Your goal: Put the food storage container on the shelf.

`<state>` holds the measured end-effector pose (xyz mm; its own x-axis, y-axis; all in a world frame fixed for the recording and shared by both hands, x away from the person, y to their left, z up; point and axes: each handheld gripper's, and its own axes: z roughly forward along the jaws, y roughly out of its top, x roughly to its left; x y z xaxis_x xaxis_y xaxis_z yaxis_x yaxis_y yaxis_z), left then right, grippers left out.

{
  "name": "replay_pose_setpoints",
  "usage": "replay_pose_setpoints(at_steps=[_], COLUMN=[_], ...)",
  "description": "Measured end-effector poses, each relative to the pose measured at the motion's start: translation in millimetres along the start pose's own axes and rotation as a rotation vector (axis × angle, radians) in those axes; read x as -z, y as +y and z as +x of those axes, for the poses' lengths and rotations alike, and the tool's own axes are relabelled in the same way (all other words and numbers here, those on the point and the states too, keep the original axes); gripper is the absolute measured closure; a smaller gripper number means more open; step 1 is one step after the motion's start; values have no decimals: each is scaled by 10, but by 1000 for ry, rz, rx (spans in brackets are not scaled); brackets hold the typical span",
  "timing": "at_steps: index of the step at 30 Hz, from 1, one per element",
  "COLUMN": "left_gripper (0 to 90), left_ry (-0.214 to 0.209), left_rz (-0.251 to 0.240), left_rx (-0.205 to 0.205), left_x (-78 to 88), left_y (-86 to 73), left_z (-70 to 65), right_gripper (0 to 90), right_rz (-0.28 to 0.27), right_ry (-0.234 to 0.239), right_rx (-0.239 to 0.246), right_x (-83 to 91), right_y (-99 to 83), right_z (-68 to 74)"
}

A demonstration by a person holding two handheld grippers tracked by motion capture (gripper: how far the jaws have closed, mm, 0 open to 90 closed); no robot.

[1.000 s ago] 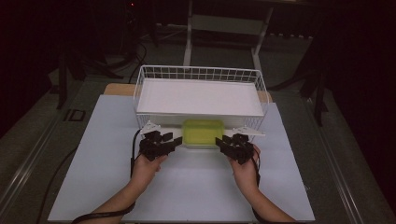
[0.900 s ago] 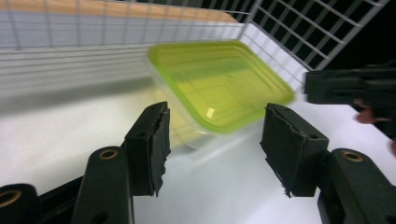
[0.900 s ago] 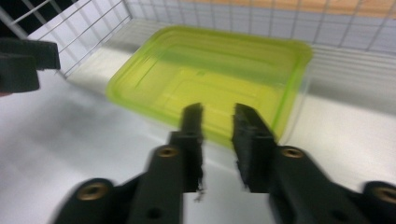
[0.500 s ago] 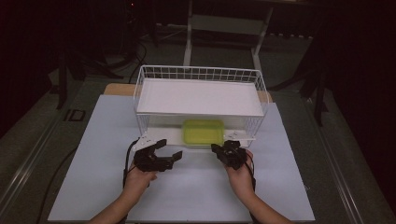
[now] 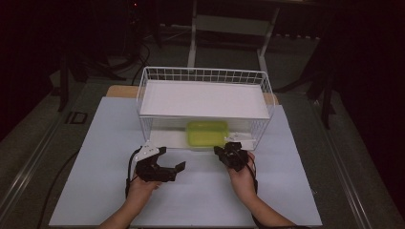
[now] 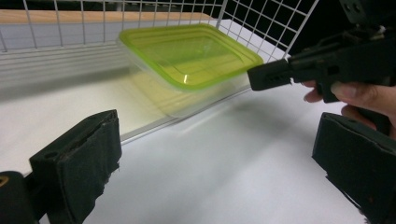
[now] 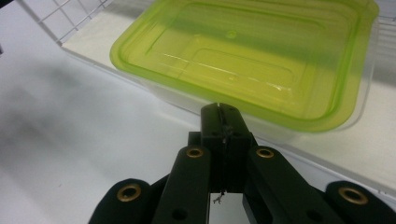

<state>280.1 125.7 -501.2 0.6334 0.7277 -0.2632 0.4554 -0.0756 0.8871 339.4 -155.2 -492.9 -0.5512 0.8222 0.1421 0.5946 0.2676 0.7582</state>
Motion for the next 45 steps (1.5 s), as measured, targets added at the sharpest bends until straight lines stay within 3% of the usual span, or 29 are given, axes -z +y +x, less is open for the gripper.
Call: replay_pose_setpoints(at_steps=[6,28,33,45], left_gripper=[19,19,19,19], left_ry=[-8,-3,-7,-11], left_rz=[-12,-31,-30,-29], left_rx=[-17,-23,-25,-33], left_x=[-14,9,7,23], left_y=[-3,3,-2,-4], left_z=[-25,9,14,6], right_gripper=[899,899,899,899], right_rz=[10,-10,-10,-3], right_ry=[6,-4,-16,-15], right_rx=[-52,-54,-83,-81], right_x=[-108,-508,-567,-660], right_y=[35,267,329,402], right_z=[-44,48,32,49])
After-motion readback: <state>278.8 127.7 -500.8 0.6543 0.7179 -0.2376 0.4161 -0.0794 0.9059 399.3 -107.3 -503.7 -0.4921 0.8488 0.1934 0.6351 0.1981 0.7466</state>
